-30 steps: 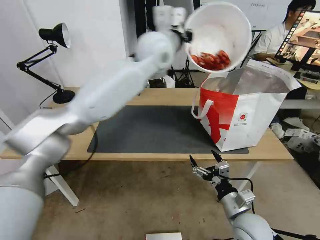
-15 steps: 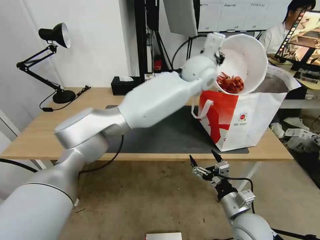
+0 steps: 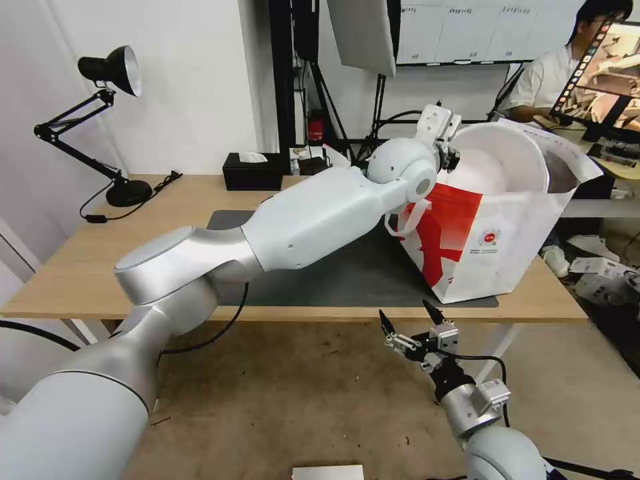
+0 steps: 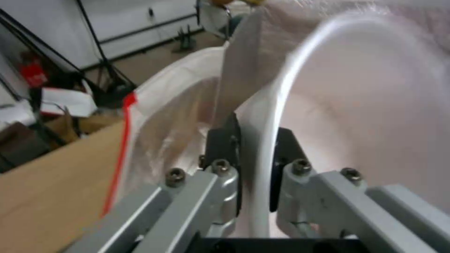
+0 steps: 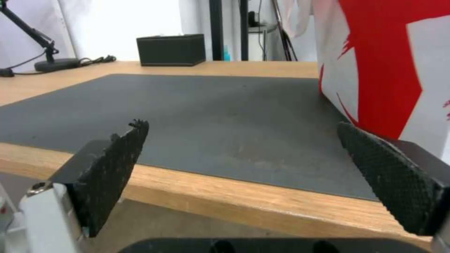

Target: Pick up the trash from the table and place it into the takeout bag.

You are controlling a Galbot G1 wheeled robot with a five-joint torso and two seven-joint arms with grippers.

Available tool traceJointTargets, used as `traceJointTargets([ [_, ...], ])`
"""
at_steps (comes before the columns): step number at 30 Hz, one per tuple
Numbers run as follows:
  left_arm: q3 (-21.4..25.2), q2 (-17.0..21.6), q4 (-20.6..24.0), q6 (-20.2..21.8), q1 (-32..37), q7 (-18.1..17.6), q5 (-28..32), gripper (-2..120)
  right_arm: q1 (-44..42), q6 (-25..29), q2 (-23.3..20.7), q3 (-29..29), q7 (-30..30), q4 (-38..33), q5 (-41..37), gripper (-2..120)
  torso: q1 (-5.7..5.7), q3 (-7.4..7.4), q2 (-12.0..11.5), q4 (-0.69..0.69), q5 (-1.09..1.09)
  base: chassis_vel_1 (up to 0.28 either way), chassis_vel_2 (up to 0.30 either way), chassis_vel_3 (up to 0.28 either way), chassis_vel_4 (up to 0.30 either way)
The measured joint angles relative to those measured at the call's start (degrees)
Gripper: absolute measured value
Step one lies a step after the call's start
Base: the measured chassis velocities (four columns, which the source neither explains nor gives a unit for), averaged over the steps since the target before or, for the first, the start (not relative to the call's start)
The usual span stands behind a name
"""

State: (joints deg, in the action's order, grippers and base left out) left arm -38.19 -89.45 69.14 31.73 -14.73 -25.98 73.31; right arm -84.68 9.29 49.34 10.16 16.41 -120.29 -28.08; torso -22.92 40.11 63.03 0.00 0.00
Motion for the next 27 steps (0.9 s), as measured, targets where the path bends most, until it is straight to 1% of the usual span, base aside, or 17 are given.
traceJointTargets([
  [1,0.0,0.0,0.0,0.0,0.0,0.0,0.0,14,0.0,0.0,0.0,0.0,0.0,0.0,0.0,100,0.00,0.00,0.0,0.00,0.00,0.000,0.000,0.000,0.000],
  [4,1.2,-0.2,0.9,4.3,-0.1,0.1,3.3,28,0.0,0.0,0.0,0.0,0.0,0.0,0.0,100,0.00,0.00,0.0,-0.01,0.00,0.000,0.000,0.000,0.000],
  [5,1.2,-0.2,0.9,4.3,-0.1,0.1,3.3,28,0.0,0.0,0.0,0.0,0.0,0.0,0.0,100,0.00,0.00,0.0,-0.01,0.00,0.000,0.000,0.000,0.000],
  [8,2.0,-0.4,1.3,6.6,-0.3,0.3,5.2,42,0.0,0.0,0.0,0.0,0.0,0.0,0.0,100,0.00,0.00,0.0,0.00,0.00,0.000,0.000,0.000,0.000],
  [9,2.0,-0.4,1.3,6.6,-0.3,0.3,5.2,42,0.0,0.0,0.0,0.0,0.0,0.0,0.0,100,0.00,0.00,0.0,0.00,0.00,0.000,0.000,0.000,0.000],
  [11,2.5,-0.7,1.5,6.7,-0.3,0.2,5.4,53,0.0,0.0,0.0,0.0,0.0,0.0,0.0,100,0.00,0.00,0.0,-0.01,0.00,0.000,0.000,0.000,0.000],
  [13,2.8,-0.7,1.9,6.2,-0.2,0.2,5.4,57,0.0,0.0,0.0,0.0,0.0,0.0,0.0,100,0.00,0.00,0.0,-0.01,0.00,0.000,0.000,0.000,0.000],
  [14,3.0,-0.2,2.8,5.2,-0.1,0.1,5.4,64,0.0,0.0,0.0,0.0,0.0,0.0,0.0,100,0.00,0.00,0.0,-0.02,0.00,0.000,0.000,0.000,0.000],
  [15,3.2,0.6,4.0,4.0,0.1,0.0,4.9,66,0.0,0.0,0.0,0.0,0.0,0.0,0.0,100,0.00,0.00,0.0,-0.03,0.00,0.000,0.000,0.000,0.000],
  [16,3.1,2.3,5.9,1.8,0.3,-0.3,3.3,74,0.0,0.0,0.0,0.0,0.0,0.0,0.0,100,0.00,0.00,0.0,-0.04,0.00,0.000,0.000,0.000,0.000],
  [17,3.1,2.3,5.9,1.8,0.3,-0.3,3.3,74,0.0,0.0,0.0,0.0,0.0,0.0,0.0,100,0.00,0.00,0.0,-0.04,0.00,0.000,0.000,0.000,0.000],
  [20,2.5,9.0,12.0,-7.0,1.2,-1.7,-0.4,87,0.0,0.0,0.0,0.0,0.0,0.0,0.0,100,0.00,0.00,0.0,0.03,-0.02,0.000,0.000,0.000,0.000],
  [21,2.5,9.0,12.0,-7.0,1.2,-1.7,-0.4,87,0.0,0.0,0.0,0.0,0.0,0.0,0.0,100,0.00,0.00,0.0,0.03,-0.02,0.000,0.000,0.000,0.000],
  [22,2.8,11.2,14.5,-9.3,2.0,-3.3,-1.4,92,0.0,0.0,0.0,0.0,0.0,0.0,0.0,100,0.00,0.00,0.0,0.05,-0.03,0.000,0.000,0.000,0.000],
  [24,4.7,15.4,18.9,-11.8,4.1,-6.0,-2.3,98,0.0,0.0,0.0,0.0,0.0,0.0,0.0,100,0.00,0.00,0.0,0.00,-0.03,0.000,0.000,0.000,0.000],
  [25,4.7,15.4,18.9,-11.8,4.1,-6.0,-2.3,98,0.0,0.0,0.0,0.0,0.0,0.0,0.0,100,0.00,0.00,0.0,0.00,-0.03,0.000,0.000,0.000,0.000],
  [27,6.8,20.5,23.5,-14.1,7.3,-6.5,-4.0,100,0.0,0.0,0.0,0.0,0.0,0.0,0.0,100,0.00,0.00,0.0,-0.02,-0.02,0.000,0.000,0.000,0.000],
])
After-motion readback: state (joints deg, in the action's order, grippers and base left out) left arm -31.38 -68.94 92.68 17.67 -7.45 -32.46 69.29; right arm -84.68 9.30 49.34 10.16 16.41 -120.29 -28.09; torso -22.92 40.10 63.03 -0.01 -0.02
